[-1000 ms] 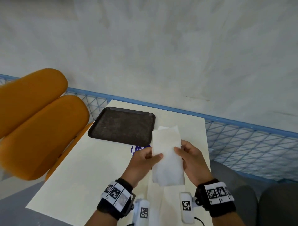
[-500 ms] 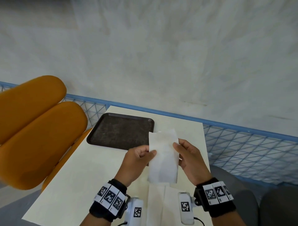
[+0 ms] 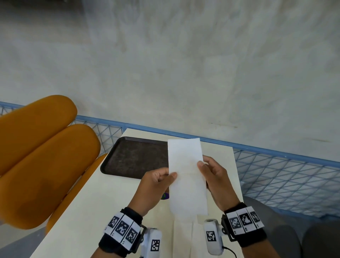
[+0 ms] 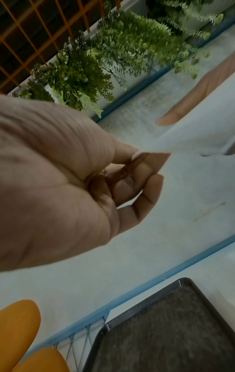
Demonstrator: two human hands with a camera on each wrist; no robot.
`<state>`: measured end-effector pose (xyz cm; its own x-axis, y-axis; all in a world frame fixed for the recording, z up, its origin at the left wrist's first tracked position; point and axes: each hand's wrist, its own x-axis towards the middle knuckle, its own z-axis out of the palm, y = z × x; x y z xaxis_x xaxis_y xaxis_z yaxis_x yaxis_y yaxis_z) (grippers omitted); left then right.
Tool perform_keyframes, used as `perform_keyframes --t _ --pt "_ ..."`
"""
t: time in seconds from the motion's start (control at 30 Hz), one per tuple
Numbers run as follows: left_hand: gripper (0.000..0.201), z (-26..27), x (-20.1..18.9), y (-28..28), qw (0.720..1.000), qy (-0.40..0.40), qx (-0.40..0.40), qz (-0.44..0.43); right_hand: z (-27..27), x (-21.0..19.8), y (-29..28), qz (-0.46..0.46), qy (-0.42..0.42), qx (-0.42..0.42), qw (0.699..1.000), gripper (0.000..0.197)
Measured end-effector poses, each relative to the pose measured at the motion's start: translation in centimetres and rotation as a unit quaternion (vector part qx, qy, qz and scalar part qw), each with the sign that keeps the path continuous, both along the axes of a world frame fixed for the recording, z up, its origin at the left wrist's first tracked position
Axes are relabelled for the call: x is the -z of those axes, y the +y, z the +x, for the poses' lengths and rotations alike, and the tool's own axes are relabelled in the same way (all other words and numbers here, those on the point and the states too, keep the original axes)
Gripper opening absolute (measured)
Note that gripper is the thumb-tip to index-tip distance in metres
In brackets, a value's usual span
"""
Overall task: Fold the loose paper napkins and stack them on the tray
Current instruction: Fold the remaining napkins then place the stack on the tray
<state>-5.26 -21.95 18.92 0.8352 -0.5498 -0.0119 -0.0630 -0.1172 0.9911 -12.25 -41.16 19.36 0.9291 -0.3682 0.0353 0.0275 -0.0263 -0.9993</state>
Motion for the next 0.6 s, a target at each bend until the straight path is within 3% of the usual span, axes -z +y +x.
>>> perform_keyframes --t 0.07,0.13,0.6 --pt "0.022 0.2 -0.4 0.1 1.000 -0.002 -0.003 -0.007 -0.5 0.1 -0.2 0.063 0.030 -0.076 0.995 0.024" --pt "0.021 0.4 -0.4 0.2 1.000 0.000 -0.008 -0.010 -1.0 0.4 -0.4 0.089 0.038 -0.100 0.990 0.025" --pt "0.021 -0.7 -0.2 0.5 0.997 0.044 0.027 -0.053 -2.9 1.0 -1.6 0.195 0.019 -0.091 0.976 0.028"
